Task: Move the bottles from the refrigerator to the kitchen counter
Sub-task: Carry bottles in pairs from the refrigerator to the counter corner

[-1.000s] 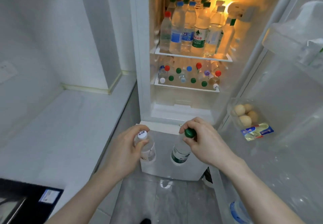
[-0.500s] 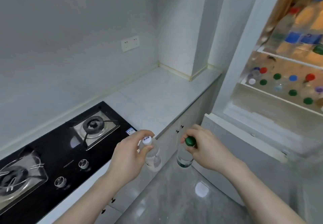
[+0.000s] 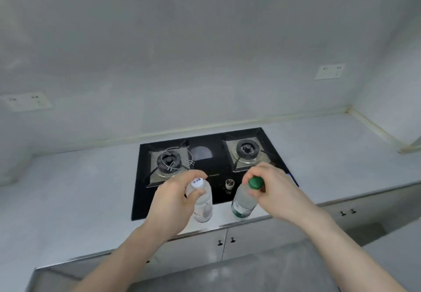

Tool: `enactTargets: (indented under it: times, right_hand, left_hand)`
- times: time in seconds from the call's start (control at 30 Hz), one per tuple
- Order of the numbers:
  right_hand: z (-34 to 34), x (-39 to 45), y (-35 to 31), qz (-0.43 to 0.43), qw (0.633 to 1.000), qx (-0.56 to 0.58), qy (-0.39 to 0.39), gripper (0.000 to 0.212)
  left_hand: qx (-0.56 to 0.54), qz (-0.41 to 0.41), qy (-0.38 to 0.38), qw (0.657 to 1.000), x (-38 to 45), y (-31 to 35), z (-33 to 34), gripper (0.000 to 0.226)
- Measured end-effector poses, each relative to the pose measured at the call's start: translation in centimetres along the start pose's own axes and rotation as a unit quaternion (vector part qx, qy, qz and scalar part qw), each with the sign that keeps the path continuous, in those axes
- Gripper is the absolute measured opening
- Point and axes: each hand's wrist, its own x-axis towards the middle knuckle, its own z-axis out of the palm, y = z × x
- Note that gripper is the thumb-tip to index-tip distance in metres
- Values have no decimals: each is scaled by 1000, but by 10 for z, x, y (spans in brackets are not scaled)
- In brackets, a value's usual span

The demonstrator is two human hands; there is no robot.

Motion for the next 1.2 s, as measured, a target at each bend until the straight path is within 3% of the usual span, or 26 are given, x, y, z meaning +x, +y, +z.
enactTargets:
  times: [0.47, 0.83, 1.2]
  right_hand:
    - [111, 99, -202, -176, 977, 0, -116, 22]
    - [183, 184, -304, -318, 921, -7, -224, 17]
    - [242, 247, -388, -412, 861, 0, -300, 19]
  left_hand:
    - [40, -146, 161, 975, -80, -127, -164, 31]
    - [73, -274, 288, 915, -109, -179, -225, 31]
    - [130, -355, 360, 853, -129, -216, -273, 29]
